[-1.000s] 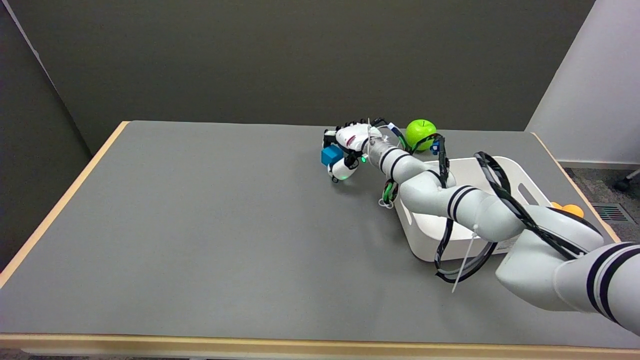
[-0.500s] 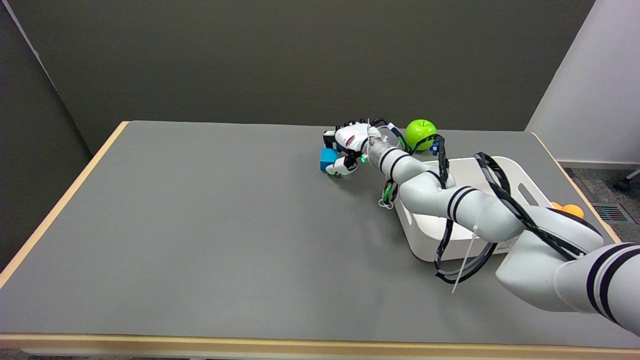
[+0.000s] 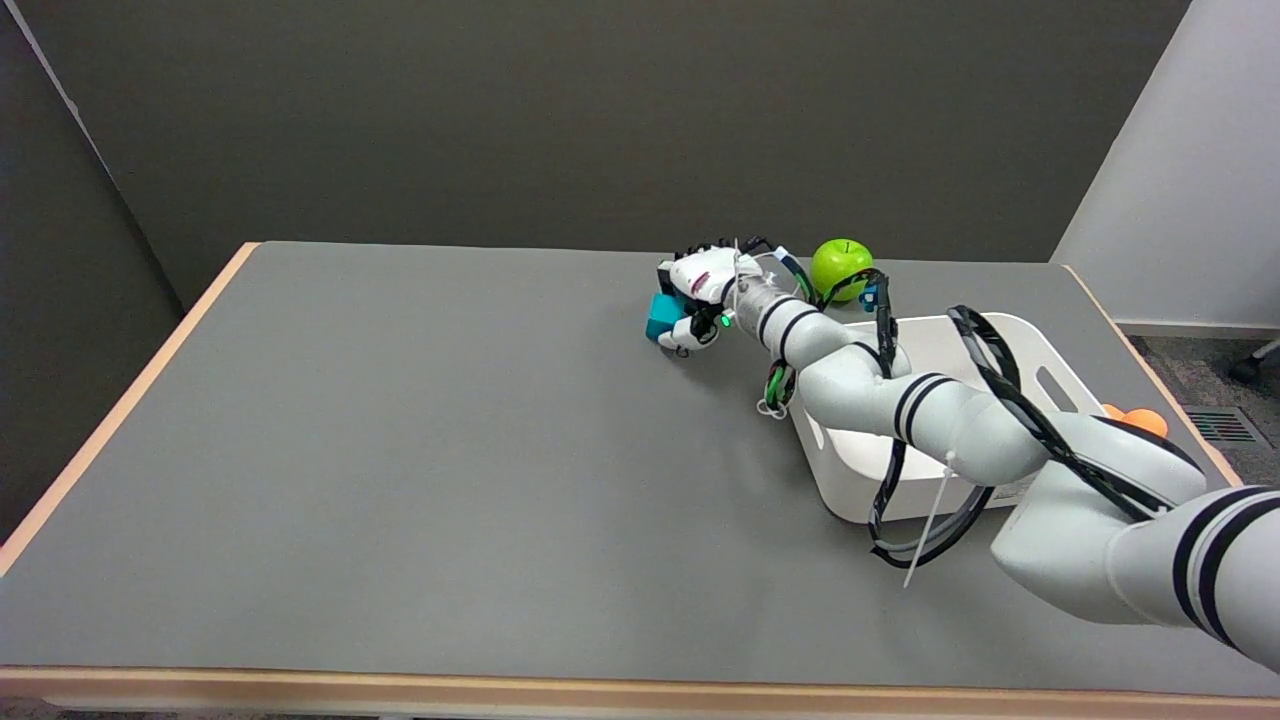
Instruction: Pick up the blue cube.
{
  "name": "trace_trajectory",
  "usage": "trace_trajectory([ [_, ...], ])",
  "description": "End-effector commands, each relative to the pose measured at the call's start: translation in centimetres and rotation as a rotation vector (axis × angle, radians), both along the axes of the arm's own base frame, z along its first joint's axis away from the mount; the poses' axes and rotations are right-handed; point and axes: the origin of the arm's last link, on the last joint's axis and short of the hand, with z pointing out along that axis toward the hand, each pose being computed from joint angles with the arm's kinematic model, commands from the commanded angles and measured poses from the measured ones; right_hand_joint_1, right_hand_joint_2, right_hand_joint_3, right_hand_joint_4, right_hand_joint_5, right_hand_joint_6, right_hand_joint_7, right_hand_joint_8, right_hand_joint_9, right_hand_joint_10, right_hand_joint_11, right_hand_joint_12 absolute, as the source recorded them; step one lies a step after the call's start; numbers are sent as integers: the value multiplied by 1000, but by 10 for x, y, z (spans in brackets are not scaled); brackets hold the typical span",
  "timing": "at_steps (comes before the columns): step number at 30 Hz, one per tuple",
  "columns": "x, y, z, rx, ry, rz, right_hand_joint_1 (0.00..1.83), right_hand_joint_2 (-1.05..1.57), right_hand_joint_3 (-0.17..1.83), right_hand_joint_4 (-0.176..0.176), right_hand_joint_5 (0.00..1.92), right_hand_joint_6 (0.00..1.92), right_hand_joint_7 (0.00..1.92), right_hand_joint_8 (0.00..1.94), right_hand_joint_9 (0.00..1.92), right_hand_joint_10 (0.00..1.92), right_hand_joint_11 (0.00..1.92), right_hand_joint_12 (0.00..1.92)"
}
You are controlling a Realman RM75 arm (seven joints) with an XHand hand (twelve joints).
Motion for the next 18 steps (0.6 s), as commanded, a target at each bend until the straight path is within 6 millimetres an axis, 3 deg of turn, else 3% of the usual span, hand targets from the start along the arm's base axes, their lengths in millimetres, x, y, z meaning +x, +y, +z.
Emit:
trace_trajectory([
  [1,45,-2,-6,47,-52,169,1105,1223,199,-25,552,1670,714,1435,646,1183,221,1324],
  [3,74,2,-3,66,-84,262,1138,1148,286,-46,589,1515,789,1475,738,1304,299,1397],
  [5,97,9,0,83,-102,337,1152,1127,323,-77,607,1480,787,1506,763,1375,335,1481],
  [7,119,18,2,105,-107,410,1161,1192,247,-176,616,1547,660,1581,797,1559,331,1635],
  [9,142,31,1,133,-65,488,1155,1206,237,-176,604,1564,646,1601,784,1721,292,1782],
  [11,154,43,7,137,-21,537,1132,1256,186,-176,566,1608,609,1661,751,1883,130,1917],
  [18,191,99,28,122,-9,698,1147,1212,241,-176,592,1575,637,1627,813,1906,195,1921],
])
